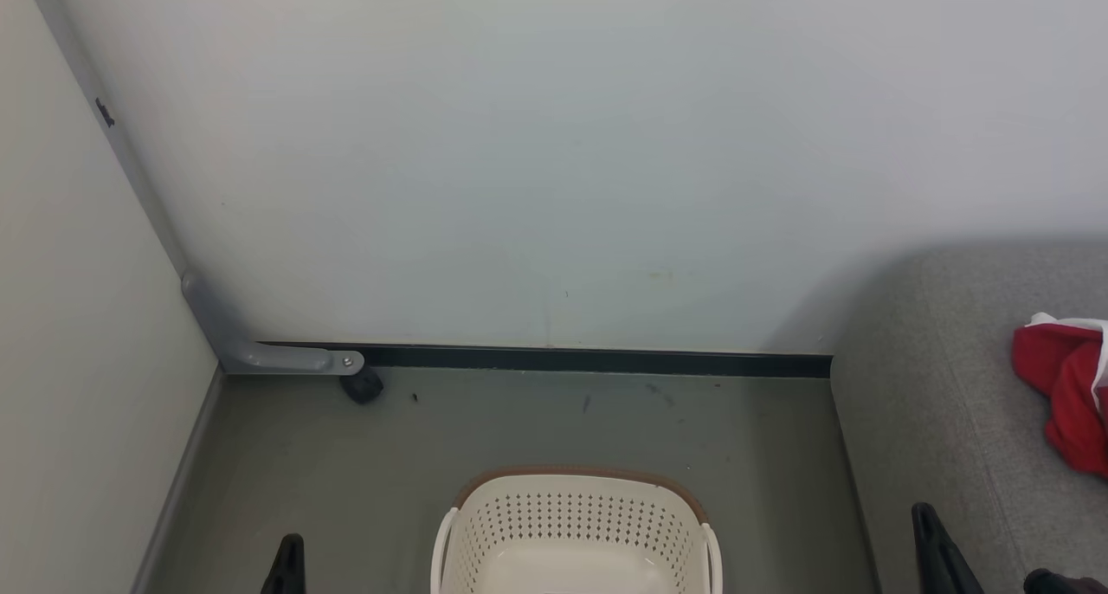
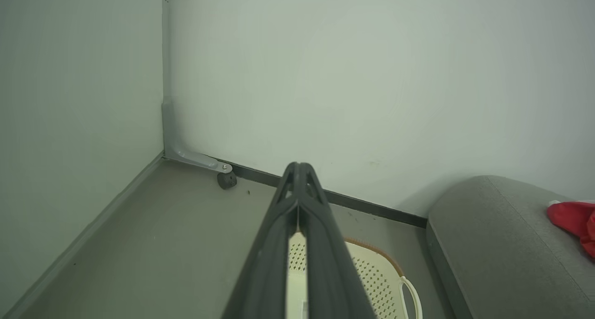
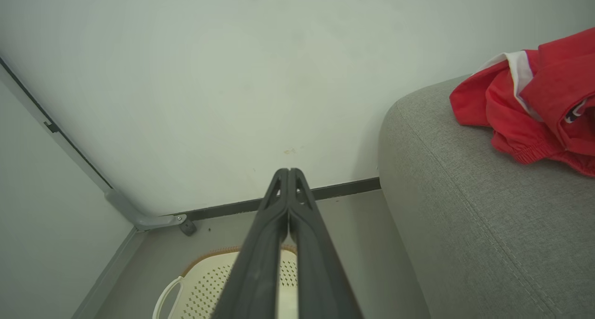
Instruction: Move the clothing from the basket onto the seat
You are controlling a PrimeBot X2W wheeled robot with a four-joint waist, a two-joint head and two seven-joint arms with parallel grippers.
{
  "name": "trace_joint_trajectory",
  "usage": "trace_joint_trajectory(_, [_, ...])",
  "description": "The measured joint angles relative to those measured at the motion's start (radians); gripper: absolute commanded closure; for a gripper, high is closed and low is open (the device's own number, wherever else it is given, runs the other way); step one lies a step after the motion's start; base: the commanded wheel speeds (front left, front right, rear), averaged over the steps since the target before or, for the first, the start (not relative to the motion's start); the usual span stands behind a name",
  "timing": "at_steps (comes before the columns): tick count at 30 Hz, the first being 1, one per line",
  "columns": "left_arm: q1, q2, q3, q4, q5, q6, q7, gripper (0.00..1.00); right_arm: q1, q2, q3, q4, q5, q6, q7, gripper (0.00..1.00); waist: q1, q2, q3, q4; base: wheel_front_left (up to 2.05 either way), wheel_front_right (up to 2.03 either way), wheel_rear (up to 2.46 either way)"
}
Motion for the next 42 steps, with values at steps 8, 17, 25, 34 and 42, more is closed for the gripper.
trace_joint_trajectory(8, [-0.007, -0.011, 0.029, 0.017, -0.089, -0.018, 0.032, 1.0, -0.006, 0.016, -0.032, 0.012, 0.103, 0.015, 0.032, 1.0, 0.0, 0.0, 0.001, -0.005, 0.0, 0.0, 0.0])
trace_joint_trajectory(17, [-0.024, -0.027, 0.061, 0.034, -0.194, -0.043, 0.067, 1.0, -0.025, 0.034, -0.067, 0.03, 0.208, 0.033, 0.067, 1.0, 0.0, 0.0, 0.002, -0.01, 0.0, 0.0, 0.0])
trace_joint_trajectory(25, [-0.037, -0.037, 0.09, 0.052, -0.277, -0.057, 0.1, 1.0, -0.03, 0.05, -0.098, 0.043, 0.307, 0.049, 0.101, 1.0, 0.0, 0.0, 0.003, -0.014, 0.0, 0.0, 0.0])
trace_joint_trajectory(34, [-0.052, -0.054, 0.122, 0.072, -0.381, -0.082, 0.132, 1.0, -0.047, 0.067, -0.133, 0.062, 0.414, 0.068, 0.131, 1.0, 0.0, 0.0, 0.004, -0.019, 0.0, 0.0, 0.0])
trace_joint_trajectory(42, [-0.068, -0.066, 0.15, 0.089, -0.466, -0.104, 0.162, 1.0, -0.064, 0.084, -0.164, 0.075, 0.506, 0.084, 0.163, 1.0, 0.0, 0.0, 0.005, -0.024, 0.0, 0.0, 0.0])
